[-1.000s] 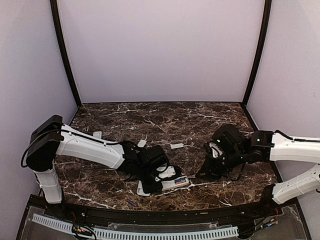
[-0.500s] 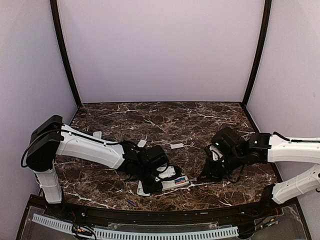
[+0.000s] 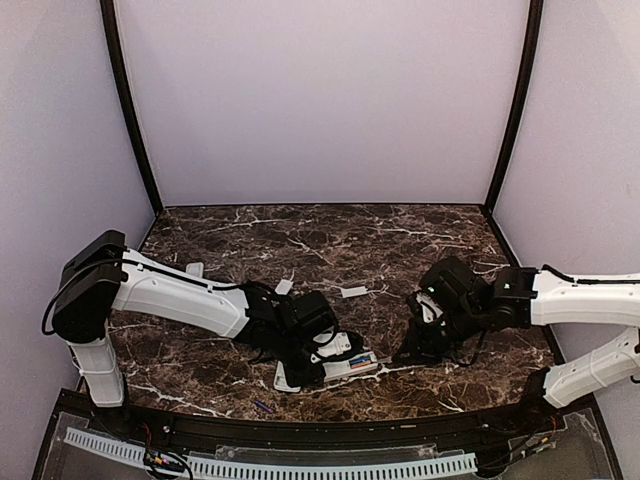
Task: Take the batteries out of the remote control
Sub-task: Remove the battery from the remote control without the battery cover.
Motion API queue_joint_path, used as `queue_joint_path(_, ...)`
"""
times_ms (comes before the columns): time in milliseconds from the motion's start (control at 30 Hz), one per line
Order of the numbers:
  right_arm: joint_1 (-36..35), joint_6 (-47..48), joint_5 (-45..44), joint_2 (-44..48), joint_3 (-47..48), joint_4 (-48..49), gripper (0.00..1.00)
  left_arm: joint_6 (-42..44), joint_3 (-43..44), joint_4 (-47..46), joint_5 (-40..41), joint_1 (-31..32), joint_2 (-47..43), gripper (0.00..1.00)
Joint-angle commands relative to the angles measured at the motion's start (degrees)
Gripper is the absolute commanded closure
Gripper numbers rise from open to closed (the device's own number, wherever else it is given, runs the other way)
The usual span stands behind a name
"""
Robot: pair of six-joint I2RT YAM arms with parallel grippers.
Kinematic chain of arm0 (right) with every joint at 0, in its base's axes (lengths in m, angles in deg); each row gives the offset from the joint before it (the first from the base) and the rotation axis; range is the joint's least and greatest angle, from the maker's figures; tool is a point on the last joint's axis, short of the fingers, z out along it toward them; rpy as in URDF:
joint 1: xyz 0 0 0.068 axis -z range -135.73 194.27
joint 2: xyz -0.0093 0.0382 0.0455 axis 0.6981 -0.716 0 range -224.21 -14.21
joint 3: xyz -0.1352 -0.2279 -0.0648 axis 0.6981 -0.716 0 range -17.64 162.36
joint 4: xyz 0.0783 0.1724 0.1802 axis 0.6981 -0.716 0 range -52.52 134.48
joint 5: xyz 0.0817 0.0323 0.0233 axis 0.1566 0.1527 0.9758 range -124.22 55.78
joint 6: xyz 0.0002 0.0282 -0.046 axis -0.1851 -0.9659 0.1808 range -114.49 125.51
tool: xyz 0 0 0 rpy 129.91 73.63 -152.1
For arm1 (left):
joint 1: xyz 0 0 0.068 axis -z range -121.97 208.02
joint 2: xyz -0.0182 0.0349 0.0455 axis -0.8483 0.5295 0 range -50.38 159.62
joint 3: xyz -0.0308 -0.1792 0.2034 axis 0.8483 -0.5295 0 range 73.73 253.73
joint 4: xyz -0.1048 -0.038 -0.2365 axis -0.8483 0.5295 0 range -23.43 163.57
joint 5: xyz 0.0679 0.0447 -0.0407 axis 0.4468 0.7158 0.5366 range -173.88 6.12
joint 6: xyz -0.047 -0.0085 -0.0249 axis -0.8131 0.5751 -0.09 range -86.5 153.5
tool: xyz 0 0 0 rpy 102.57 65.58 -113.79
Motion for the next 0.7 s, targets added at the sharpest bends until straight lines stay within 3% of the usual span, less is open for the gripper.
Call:
queue_joint_path(0, 0.44, 0.86, 2.07, -1.04, -1.01, 2.55, 1.00, 0.90, 0.05, -1.25, 0.22, 0.72, 2.69, 0.83)
queue_joint_path(300, 0.50, 0.58, 7.67, -0.14, -3.00, 7.94, 1.00, 1.04, 0.05, -1.13, 0.35, 0.72, 2.71, 0.83)
queue_joint_path(667, 0.56, -3.03, 16.15, 5.77, -6.43, 21.70, 1.00, 1.17, 0.05, -1.12, 0.44, 0.72, 2.87, 0.83)
